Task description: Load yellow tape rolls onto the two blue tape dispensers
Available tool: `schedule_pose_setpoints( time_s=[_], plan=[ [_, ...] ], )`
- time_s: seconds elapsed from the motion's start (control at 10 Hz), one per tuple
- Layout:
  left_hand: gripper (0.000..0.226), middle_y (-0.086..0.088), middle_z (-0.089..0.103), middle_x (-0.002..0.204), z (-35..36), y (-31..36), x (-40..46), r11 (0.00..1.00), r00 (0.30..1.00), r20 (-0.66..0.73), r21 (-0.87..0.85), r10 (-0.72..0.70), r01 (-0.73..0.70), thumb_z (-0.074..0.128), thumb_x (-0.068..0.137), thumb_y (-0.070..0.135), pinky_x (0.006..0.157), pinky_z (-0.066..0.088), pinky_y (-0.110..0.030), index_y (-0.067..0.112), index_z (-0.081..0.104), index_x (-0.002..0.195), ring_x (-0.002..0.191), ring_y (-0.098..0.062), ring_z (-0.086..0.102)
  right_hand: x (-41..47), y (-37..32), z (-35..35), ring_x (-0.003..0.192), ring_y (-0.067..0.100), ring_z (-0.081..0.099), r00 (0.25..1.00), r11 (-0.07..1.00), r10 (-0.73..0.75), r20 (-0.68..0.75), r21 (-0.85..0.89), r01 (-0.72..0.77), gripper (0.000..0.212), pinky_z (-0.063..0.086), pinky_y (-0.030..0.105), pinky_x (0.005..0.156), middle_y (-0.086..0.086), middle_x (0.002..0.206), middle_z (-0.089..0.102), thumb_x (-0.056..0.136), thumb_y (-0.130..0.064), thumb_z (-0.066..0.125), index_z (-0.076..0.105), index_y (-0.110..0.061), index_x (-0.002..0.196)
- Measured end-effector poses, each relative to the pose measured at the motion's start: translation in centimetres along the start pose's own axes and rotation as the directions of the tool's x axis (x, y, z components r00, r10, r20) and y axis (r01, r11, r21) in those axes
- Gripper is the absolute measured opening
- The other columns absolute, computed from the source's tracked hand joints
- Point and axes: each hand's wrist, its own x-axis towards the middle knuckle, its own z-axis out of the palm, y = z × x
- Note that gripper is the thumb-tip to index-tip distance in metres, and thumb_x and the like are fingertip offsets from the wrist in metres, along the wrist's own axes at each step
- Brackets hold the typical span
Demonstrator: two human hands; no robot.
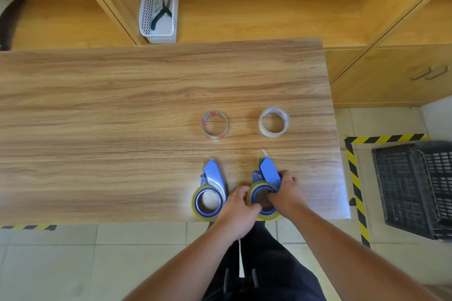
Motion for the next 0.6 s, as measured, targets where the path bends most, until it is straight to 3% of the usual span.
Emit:
schedule_pose_setpoints(
  time_s=[0.1,0.2,0.3,0.4,0.5,0.6],
  plan=[
    [0.059,0.023,0.052,0.093,0.1,-0.7,-0.7,1.000,1.000,-0.010,0.013,0.017,-0.017,0.062,0.093,0.031,0.064,0.042,-0.012,0.029,0.043,0.149,0.073,0.005,0.052,-0.6,0.0,-0.2,0.098,0.030,0.060,1.000,1.000,-0.012,0.012,0.002,0.012,0.066,0.060,0.047,0.083,0.003,0.115,0.042,0.078,-0.011,0.073,0.043,-0.021,0.135],
    [0.056,0.024,0.056,0.097,-0.2,-1.0,-1.3,0.999,0.999,-0.012,0.011,0.038,-0.038,0.063,0.093,0.034,0.074,0.047,-0.017,0.029,0.046,0.147,0.084,0.004,0.057,-1.2,0.1,-0.4,0.097,0.030,0.059,1.000,1.000,-0.024,0.016,-0.003,0.024,0.067,0.058,0.042,0.079,0.003,0.115,0.041,0.078,-0.012,0.073,0.041,-0.020,0.137],
    [0.054,0.020,0.054,0.126,-0.8,-1.6,-2.2,0.999,0.999,-0.017,-0.009,0.050,-0.050,0.063,0.095,0.035,0.089,0.044,-0.022,0.030,0.048,0.146,0.108,-0.003,0.057,-2.2,0.2,-0.9,0.100,0.029,0.057,0.999,0.999,-0.027,0.019,0.020,0.026,0.069,0.056,0.042,0.081,0.005,0.119,0.041,0.077,-0.017,0.073,0.041,-0.019,0.138],
    [0.054,0.017,0.053,0.137,-1.3,-2.1,-2.6,0.998,0.998,-0.031,-0.031,0.052,-0.053,0.063,0.095,0.032,0.088,0.043,-0.020,0.029,0.048,0.146,0.113,-0.003,0.057,-2.9,0.2,-1.5,0.111,0.030,0.048,0.996,0.994,-0.082,-0.037,-0.069,0.080,0.071,0.051,0.044,0.093,0.008,0.125,0.044,0.076,-0.024,0.073,0.040,-0.019,0.139],
    [0.046,0.016,0.055,0.137,-2.7,-2.2,-3.1,0.995,0.994,-0.072,-0.043,0.086,-0.089,0.062,0.094,0.032,0.079,0.048,-0.019,0.033,0.053,0.139,0.112,-0.007,0.060,-4.3,-0.4,-2.5,0.116,0.029,0.038,0.963,0.966,-0.224,-0.152,-0.167,0.198,0.072,0.040,0.040,0.101,0.009,0.128,0.044,0.075,-0.028,0.070,0.038,-0.021,0.140],
    [0.036,0.016,0.058,0.132,-3.6,-2.0,-3.4,0.987,0.985,-0.121,-0.085,0.123,-0.134,0.063,0.094,0.032,0.081,0.055,-0.026,0.037,0.058,0.129,0.105,-0.011,0.062,-5.2,-1.0,-3.3,0.120,0.029,0.037,0.939,0.949,-0.293,-0.180,-0.175,0.263,0.072,0.039,0.041,0.105,0.008,0.132,0.044,0.078,-0.027,0.067,0.037,-0.021,0.143]
  ],
)
